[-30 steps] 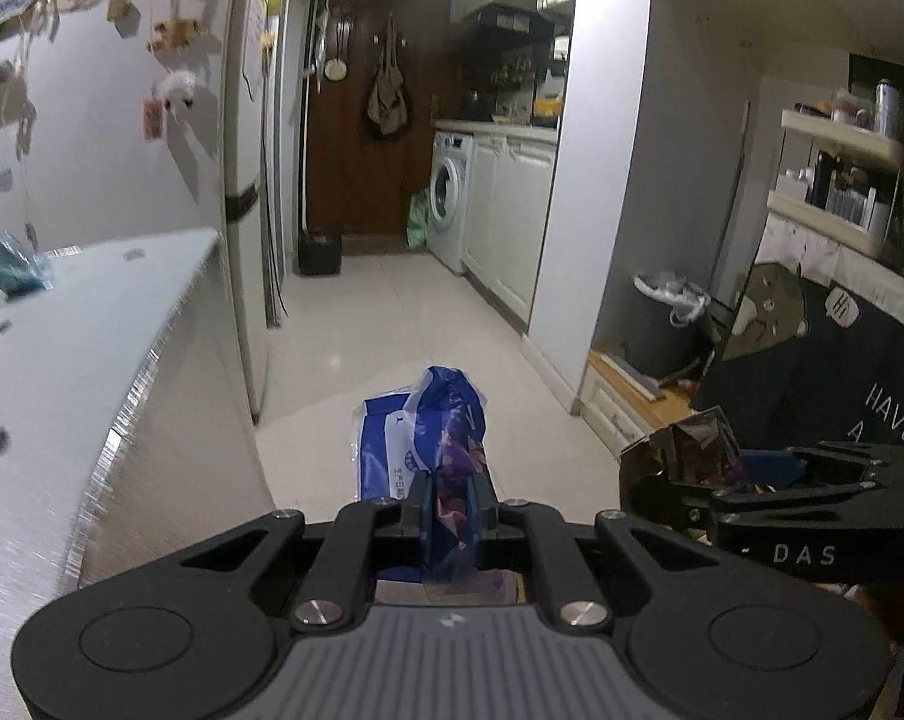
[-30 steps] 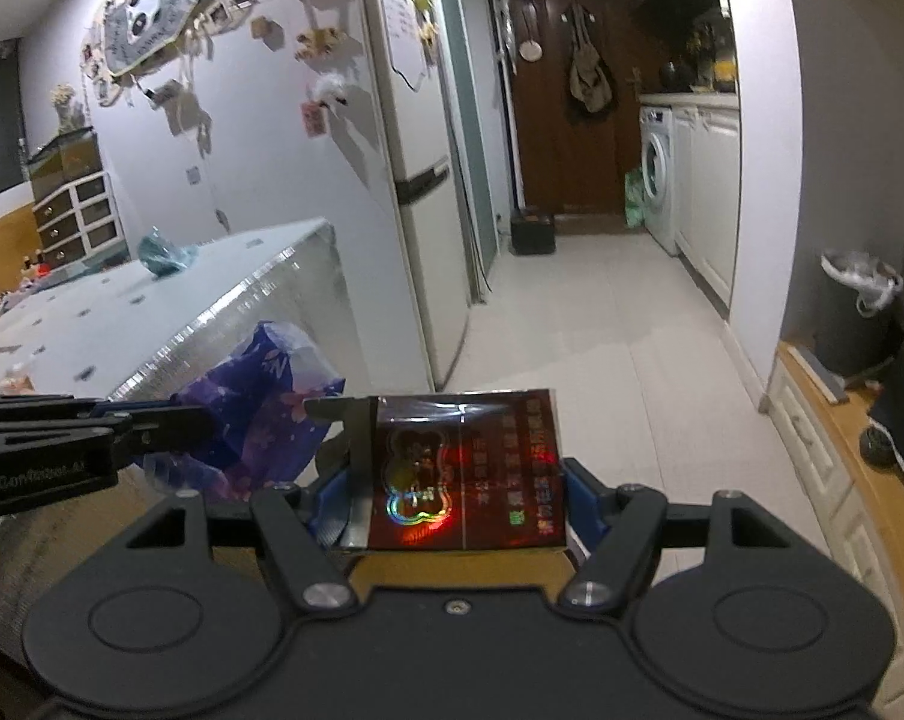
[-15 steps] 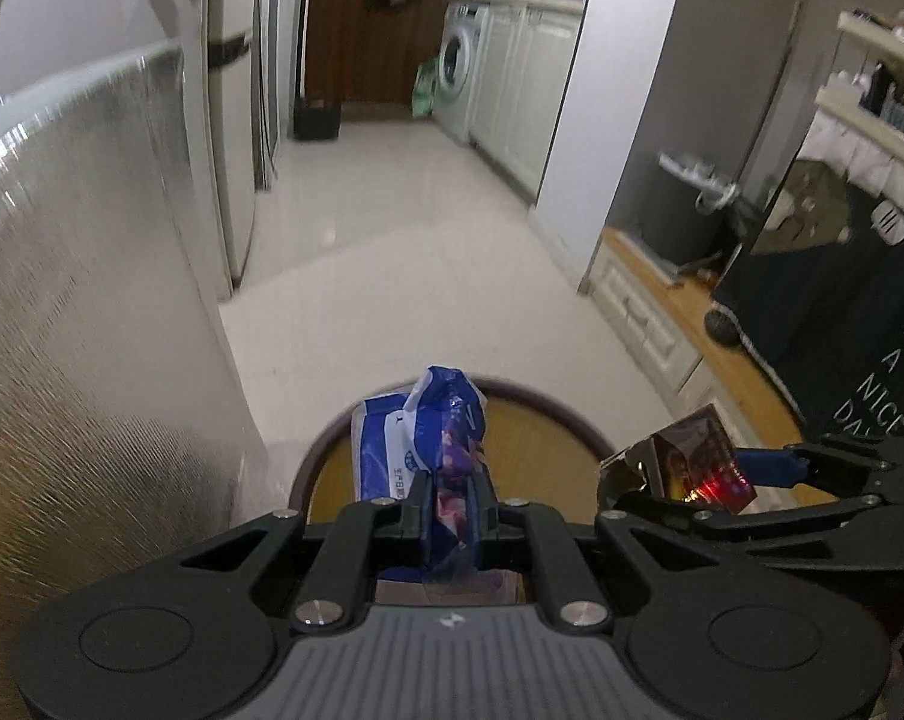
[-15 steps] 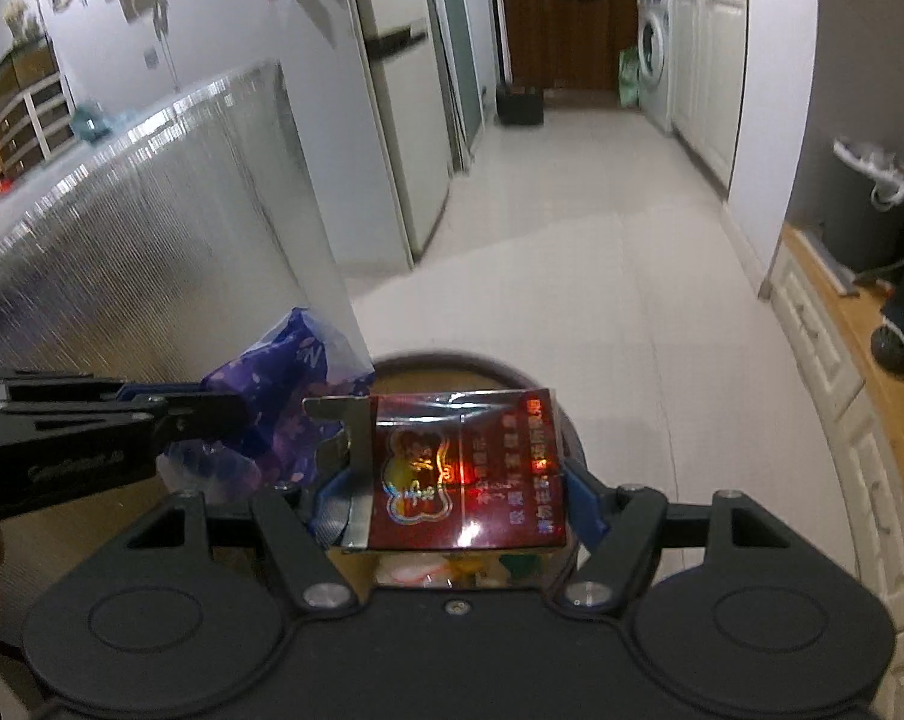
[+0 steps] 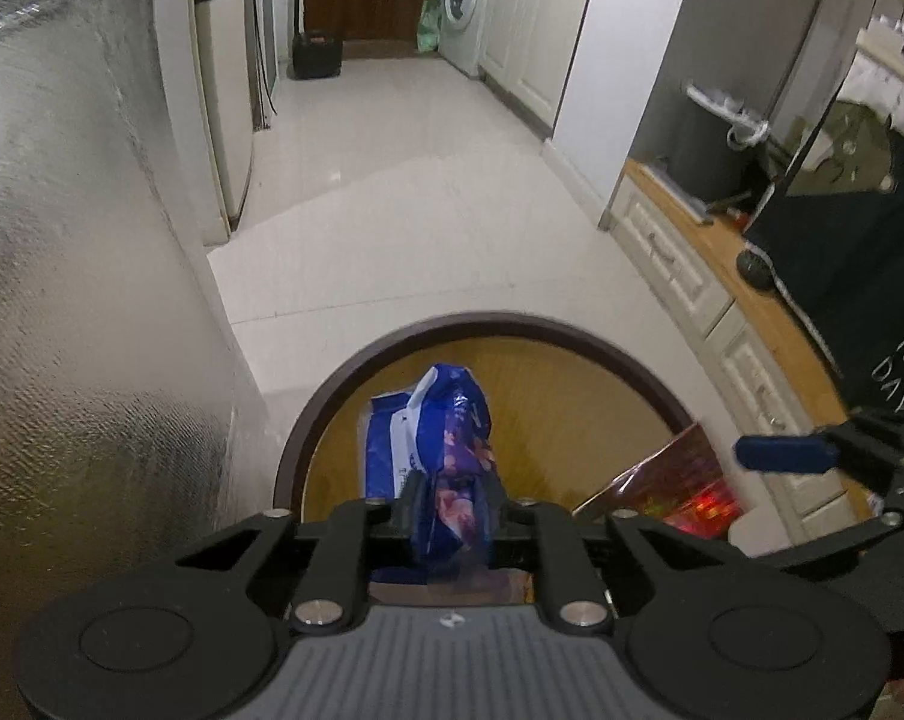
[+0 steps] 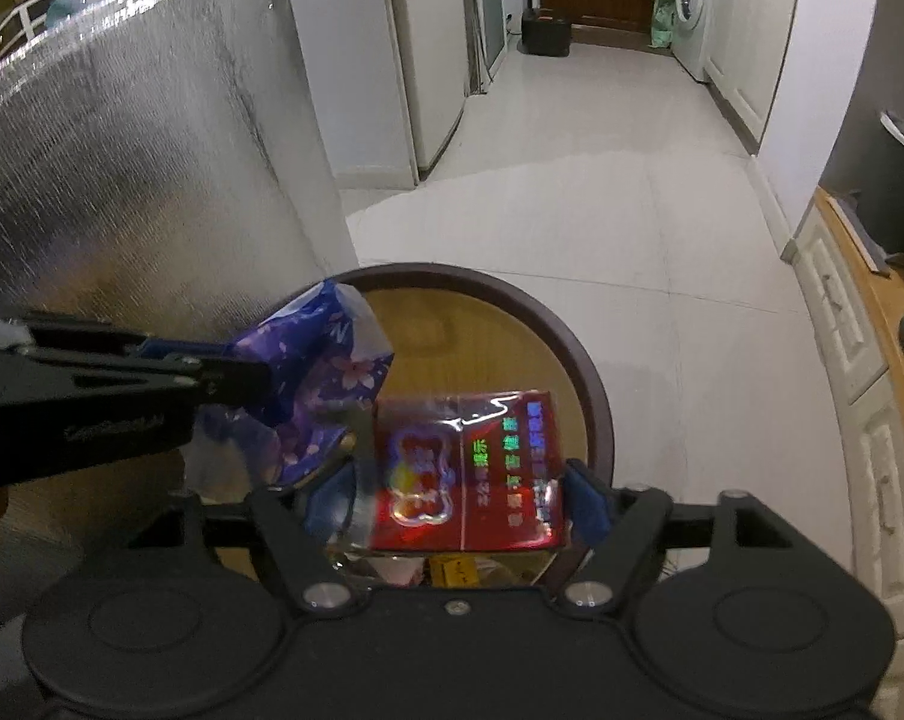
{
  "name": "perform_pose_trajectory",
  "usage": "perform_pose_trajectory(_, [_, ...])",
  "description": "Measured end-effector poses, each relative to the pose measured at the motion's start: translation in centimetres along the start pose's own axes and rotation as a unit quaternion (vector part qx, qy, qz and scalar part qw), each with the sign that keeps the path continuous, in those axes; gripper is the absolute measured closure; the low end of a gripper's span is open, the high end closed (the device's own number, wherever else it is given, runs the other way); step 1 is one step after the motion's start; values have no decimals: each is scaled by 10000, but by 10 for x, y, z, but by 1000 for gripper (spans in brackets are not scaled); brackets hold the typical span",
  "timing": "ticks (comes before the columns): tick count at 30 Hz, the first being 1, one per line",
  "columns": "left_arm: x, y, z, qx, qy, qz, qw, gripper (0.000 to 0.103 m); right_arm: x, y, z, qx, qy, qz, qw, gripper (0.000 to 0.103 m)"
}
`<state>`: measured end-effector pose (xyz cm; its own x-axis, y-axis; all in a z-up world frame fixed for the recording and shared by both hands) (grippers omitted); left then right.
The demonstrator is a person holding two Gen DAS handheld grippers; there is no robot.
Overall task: Collect trash
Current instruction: 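Open both tools to drop the wrapper and red box into the wastebasket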
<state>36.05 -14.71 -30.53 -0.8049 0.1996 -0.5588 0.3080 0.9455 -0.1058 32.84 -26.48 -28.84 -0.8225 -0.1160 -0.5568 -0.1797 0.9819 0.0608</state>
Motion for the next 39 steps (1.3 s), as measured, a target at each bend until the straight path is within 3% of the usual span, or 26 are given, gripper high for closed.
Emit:
perform_pose_trajectory(9, [14, 3, 17, -37, 469, 149, 9988, 57, 8, 2, 7, -40, 352, -325, 9988, 16])
perform_pose_trajectory(13, [18, 3, 17, -25, 631, 197, 9978, 37, 13, -2, 11, -39, 482, -347, 9982, 16])
perform_pose_trajectory(14, [18, 3, 16, -31, 634, 213, 9978, 30, 13, -2, 11, -41, 500, -349, 9981, 15])
perform_pose_trajectory(18, [17, 6, 10, -124, 609, 249, 9978, 22, 16, -1, 9, -29, 522, -345, 9980, 13])
perform_pose_trajectory(22, [20, 12, 4, -229, 610, 227, 9976, 7, 15, 0, 4, -10, 508, -354, 9981, 9])
perform_pose_trajectory(28, [28, 19, -2, -420, 693, 277, 9963, 0, 17, -4, 0, 21, 491, -341, 9982, 0])
perform_pose_trajectory(39, [42, 24, -18, -677, 738, 345, 9944, 0, 20, -7, -15, 139, 362, -296, 9988, 0])
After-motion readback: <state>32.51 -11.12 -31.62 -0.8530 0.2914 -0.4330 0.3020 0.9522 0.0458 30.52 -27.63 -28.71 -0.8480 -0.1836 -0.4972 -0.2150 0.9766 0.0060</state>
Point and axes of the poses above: each gripper's, at about its wrist camera, not at the fingertips, and z roughly the way its jaws point, y to its left, x to its underside, the point moved 7 cm from there along z, roughly the way its jaws point
